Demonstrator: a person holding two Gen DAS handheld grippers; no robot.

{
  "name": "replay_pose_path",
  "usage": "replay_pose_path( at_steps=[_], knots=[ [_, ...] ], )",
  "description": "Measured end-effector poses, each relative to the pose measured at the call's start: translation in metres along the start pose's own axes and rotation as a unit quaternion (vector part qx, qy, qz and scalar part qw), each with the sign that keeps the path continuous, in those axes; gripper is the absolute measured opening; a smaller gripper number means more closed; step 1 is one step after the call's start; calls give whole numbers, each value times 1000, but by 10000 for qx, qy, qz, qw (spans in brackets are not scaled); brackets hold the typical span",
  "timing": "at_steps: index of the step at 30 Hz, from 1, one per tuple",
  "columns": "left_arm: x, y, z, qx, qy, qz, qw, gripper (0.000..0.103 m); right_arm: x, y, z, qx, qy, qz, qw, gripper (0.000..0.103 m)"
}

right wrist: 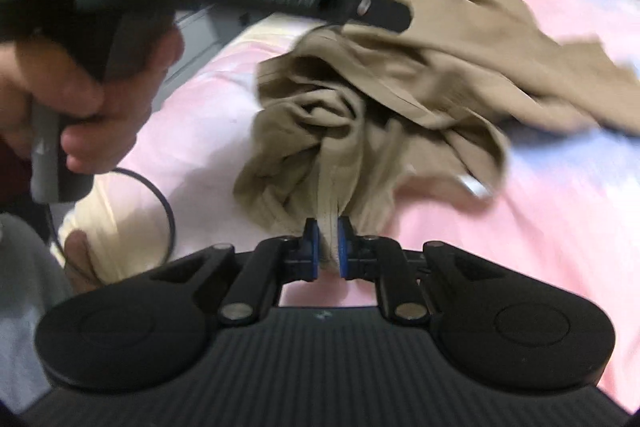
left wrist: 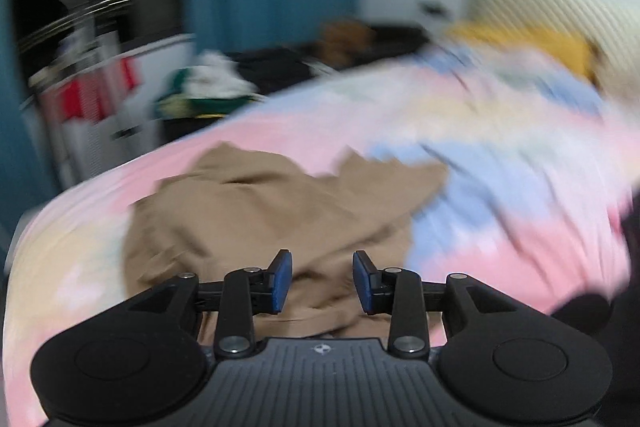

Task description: Fold clothes

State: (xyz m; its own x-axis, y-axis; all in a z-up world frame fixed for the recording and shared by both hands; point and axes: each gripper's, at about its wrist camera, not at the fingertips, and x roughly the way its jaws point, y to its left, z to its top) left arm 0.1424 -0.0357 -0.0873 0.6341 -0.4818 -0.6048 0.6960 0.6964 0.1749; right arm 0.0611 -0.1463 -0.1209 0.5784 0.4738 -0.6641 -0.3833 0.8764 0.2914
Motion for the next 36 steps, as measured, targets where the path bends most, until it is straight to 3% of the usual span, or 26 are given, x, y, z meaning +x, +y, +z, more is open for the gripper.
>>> replay_pose_path(
  at_steps=[2,4,8,12,13,16,19,23,25,29,32,36],
  knots=[
    [21,-16,5,692,256,-195,9971,36,-8,-8,-3,244,16,31,9997,12],
    [42,-30,6,1365,500,-317,9889,38,-13,-13,-5,421,17,132,9990,12],
    [80,-52,6,2447,1048,-568,9623,38,-10,-15,-2,543,92,156,9984,13],
    [114,-64,3,3159,1380,-770,9355,37,-14,-20,-4,700,70,243,9972,14],
    [120,-65,3,3188,1420,-796,9337,28,-17,-22,-6,825,60,278,9962,14],
    [126,-61,8,3057,1390,-930,9373,6,-23,-32,-11,1222,6,385,9918,16],
    [115,-46,20,2469,1088,-1010,9576,5,-38,-38,-12,1489,-323,477,9872,22],
    [90,-23,34,1471,485,-960,9833,5,-55,-45,-8,1682,-966,363,9803,53],
    [77,-13,39,1014,187,-921,9904,4,-56,-52,-7,1831,-1211,238,9753,57],
    [54,-4,33,363,-369,-788,9955,3,-24,-66,-2,2313,-1000,234,9675,57],
    [37,2,27,-124,-816,-697,9941,3,2,-73,1,2596,-737,312,9624,56],
    [9,14,27,-625,-1320,-487,9881,2,17,-57,7,2072,-563,72,9766,48]
  ],
)
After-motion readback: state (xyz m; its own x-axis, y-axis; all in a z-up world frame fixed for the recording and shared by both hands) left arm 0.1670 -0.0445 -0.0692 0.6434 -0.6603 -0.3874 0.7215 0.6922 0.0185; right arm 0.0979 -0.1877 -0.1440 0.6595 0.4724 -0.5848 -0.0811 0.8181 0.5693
